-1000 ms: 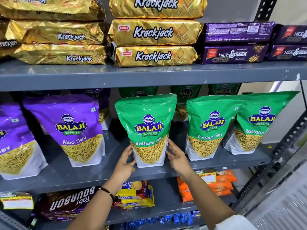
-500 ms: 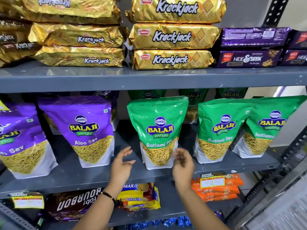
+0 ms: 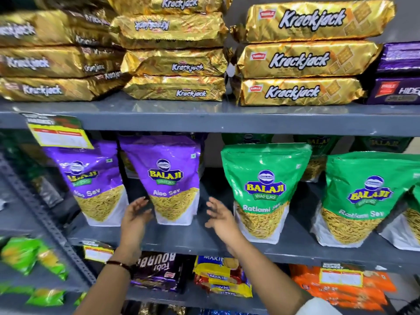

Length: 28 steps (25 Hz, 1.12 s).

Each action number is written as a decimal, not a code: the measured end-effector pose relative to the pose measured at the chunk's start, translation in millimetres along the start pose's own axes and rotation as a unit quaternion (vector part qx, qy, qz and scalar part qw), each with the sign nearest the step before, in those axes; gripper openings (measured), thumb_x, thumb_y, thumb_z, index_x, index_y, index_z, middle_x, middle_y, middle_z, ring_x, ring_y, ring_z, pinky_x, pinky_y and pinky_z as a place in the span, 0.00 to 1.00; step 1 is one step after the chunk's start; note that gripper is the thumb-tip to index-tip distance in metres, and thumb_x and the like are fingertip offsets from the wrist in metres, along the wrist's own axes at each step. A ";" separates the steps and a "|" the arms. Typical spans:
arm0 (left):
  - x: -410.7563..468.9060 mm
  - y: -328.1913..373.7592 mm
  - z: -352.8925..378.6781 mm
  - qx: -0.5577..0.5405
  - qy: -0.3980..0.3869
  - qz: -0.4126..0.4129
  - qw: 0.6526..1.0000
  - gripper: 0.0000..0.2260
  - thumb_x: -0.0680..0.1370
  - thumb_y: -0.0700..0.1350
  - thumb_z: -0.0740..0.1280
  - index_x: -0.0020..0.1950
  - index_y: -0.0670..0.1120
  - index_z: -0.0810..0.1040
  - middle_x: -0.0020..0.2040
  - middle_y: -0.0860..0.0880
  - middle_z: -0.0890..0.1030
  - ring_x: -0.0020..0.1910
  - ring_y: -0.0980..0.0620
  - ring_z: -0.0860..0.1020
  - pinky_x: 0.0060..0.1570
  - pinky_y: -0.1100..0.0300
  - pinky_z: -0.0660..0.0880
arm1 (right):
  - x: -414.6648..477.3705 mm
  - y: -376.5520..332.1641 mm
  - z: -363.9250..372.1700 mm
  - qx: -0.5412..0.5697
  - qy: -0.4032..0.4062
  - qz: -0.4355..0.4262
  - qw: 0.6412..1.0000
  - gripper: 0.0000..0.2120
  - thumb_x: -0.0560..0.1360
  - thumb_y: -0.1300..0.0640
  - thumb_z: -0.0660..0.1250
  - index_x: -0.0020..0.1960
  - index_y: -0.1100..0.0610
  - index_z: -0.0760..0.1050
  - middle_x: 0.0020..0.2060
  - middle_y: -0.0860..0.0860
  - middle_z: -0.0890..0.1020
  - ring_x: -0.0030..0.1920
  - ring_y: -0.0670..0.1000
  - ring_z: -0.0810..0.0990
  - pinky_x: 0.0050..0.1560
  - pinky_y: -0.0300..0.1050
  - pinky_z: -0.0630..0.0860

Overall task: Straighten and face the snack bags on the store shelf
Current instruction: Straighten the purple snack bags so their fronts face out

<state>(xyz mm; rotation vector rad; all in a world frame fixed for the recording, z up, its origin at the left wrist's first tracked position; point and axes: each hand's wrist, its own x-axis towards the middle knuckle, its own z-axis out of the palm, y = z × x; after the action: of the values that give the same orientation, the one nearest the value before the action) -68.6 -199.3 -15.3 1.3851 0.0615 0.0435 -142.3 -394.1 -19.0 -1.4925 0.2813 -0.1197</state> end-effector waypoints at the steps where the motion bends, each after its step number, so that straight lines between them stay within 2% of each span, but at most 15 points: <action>1: 7.8 4.3 -5.5 0.002 -0.011 -0.015 1.000 0.22 0.73 0.26 0.58 0.63 0.42 0.70 0.56 0.48 0.75 0.52 0.58 0.77 0.44 0.66 0.75 | 6.3 -1.1 4.3 0.011 -0.006 0.016 1.000 0.35 0.66 0.79 0.57 0.70 0.57 0.60 0.68 0.56 0.67 0.64 0.54 0.70 0.42 0.36 0.71; 4: 32.5 4.4 -20.2 0.038 -0.055 -0.060 0.996 0.31 0.71 0.24 0.56 0.72 0.43 0.60 0.71 0.49 0.65 0.68 0.48 0.66 0.61 0.51 0.68 | 16.9 -0.8 20.9 0.024 -0.006 0.048 0.999 0.41 0.65 0.81 0.53 0.72 0.53 0.55 0.74 0.52 0.59 0.72 0.54 0.62 0.36 0.36 0.71; 5: 36.8 3.4 -22.3 0.052 -0.077 -0.070 0.993 0.34 0.70 0.22 0.55 0.73 0.43 0.58 0.74 0.49 0.62 0.71 0.48 0.64 0.63 0.51 0.65 | 19.5 1.7 25.8 0.018 -0.003 0.049 0.999 0.41 0.65 0.81 0.51 0.72 0.52 0.54 0.74 0.51 0.58 0.73 0.54 0.60 0.31 0.34 0.70; 7: 44.7 1.8 -21.6 0.066 -0.124 -0.079 0.987 0.37 0.68 0.20 0.53 0.74 0.44 0.56 0.75 0.49 0.60 0.72 0.47 0.62 0.66 0.51 0.62 | 23.6 2.7 33.0 0.012 0.005 0.040 0.999 0.42 0.66 0.81 0.49 0.72 0.50 0.53 0.75 0.50 0.56 0.73 0.54 0.58 0.23 0.31 0.67; 10: 54.2 1.0 -18.8 0.073 -0.206 -0.085 0.972 0.40 0.65 0.18 0.51 0.73 0.47 0.57 0.71 0.50 0.65 0.72 0.49 0.62 0.67 0.50 0.61 | 28.4 5.9 47.0 0.003 0.031 0.008 0.999 0.42 0.66 0.82 0.46 0.72 0.49 0.52 0.73 0.48 0.60 0.71 0.51 0.61 0.25 0.29 0.68; 12: 55.0 1.5 -21.6 0.075 -0.232 -0.090 0.966 0.42 0.64 0.18 0.50 0.74 0.48 0.55 0.69 0.52 0.65 0.71 0.50 0.64 0.62 0.54 0.66 | 25.2 10.4 58.0 -0.002 0.028 -0.018 0.999 0.43 0.66 0.82 0.45 0.71 0.47 0.51 0.71 0.46 0.61 0.70 0.51 0.63 0.30 0.27 0.70; 14: 51.0 2.5 -26.9 0.084 -0.252 -0.090 0.960 0.44 0.64 0.17 0.49 0.74 0.49 0.52 0.67 0.54 0.64 0.64 0.54 0.69 0.48 0.61 0.70 | 20.1 16.0 63.5 -0.011 0.027 -0.012 1.000 0.43 0.66 0.82 0.44 0.72 0.48 0.50 0.67 0.40 0.60 0.71 0.51 0.63 0.35 0.27 0.68; 15: 47.3 3.5 -29.7 0.092 -0.262 -0.088 0.957 0.44 0.64 0.17 0.49 0.74 0.50 0.50 0.65 0.56 0.63 0.61 0.56 0.69 0.41 0.65 0.70 | 17.8 19.8 63.7 -0.015 0.030 -0.004 0.999 0.42 0.66 0.82 0.44 0.72 0.49 0.50 0.66 0.39 0.59 0.70 0.50 0.63 0.34 0.27 0.66; 18: 41.0 0.4 -38.7 0.099 -0.291 -0.088 0.947 0.44 0.65 0.18 0.49 0.75 0.50 0.49 0.64 0.57 0.62 0.64 0.54 0.66 0.37 0.66 0.68 | 8.4 25.0 63.4 -0.011 0.044 0.009 0.999 0.39 0.70 0.79 0.47 0.70 0.44 0.53 0.67 0.40 0.62 0.66 0.46 0.68 0.25 0.29 0.61; 20: 39.8 -5.0 -44.7 0.101 -0.296 -0.095 0.945 0.44 0.65 0.17 0.49 0.75 0.49 0.48 0.63 0.56 0.62 0.67 0.51 0.65 0.33 0.69 0.69 | 3.5 28.1 66.3 -0.005 0.052 0.004 0.999 0.39 0.71 0.79 0.47 0.68 0.41 0.53 0.66 0.39 0.62 0.66 0.48 0.68 0.23 0.28 0.64; 22: 38.5 -9.7 -48.4 0.103 -0.296 -0.097 0.945 0.44 0.65 0.17 0.49 0.75 0.48 0.47 0.64 0.56 0.62 0.70 0.49 0.63 0.30 0.73 0.69 | -1.5 30.5 69.2 0.011 0.057 0.001 0.998 0.39 0.70 0.80 0.47 0.70 0.45 0.52 0.66 0.39 0.60 0.68 0.50 0.67 0.24 0.27 0.68; 25: 41.0 -17.0 -49.8 0.093 -0.290 -0.083 0.949 0.44 0.64 0.16 0.49 0.75 0.47 0.46 0.68 0.54 0.60 0.72 0.46 0.60 0.38 0.76 0.71 | -5.2 31.3 73.4 0.015 0.057 -0.005 0.998 0.38 0.70 0.80 0.47 0.72 0.48 0.51 0.66 0.38 0.59 0.66 0.48 0.67 0.26 0.27 0.68; 26: 42.8 -19.0 -50.0 0.089 -0.287 -0.076 0.951 0.44 0.64 0.15 0.49 0.75 0.46 0.46 0.68 0.54 0.60 0.73 0.46 0.59 0.45 0.75 0.72 | -4.9 32.6 73.6 0.011 0.058 -0.006 0.998 0.40 0.69 0.81 0.47 0.71 0.46 0.52 0.65 0.38 0.59 0.67 0.48 0.67 0.29 0.26 0.69; 28: 47.1 -21.0 -49.8 0.083 -0.287 -0.061 0.952 0.45 0.63 0.15 0.48 0.74 0.45 0.47 0.68 0.55 0.58 0.74 0.46 0.58 0.65 0.62 0.66 | -4.5 34.3 72.7 -0.001 0.060 -0.007 0.998 0.44 0.66 0.83 0.46 0.67 0.41 0.52 0.66 0.37 0.60 0.68 0.49 0.67 0.36 0.27 0.69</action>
<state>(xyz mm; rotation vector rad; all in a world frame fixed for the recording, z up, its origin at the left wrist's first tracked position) -25.2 -151.2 -45.9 1.5118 -0.3430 -0.4778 -131.1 -320.0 -48.6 -1.4926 0.3677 -0.2218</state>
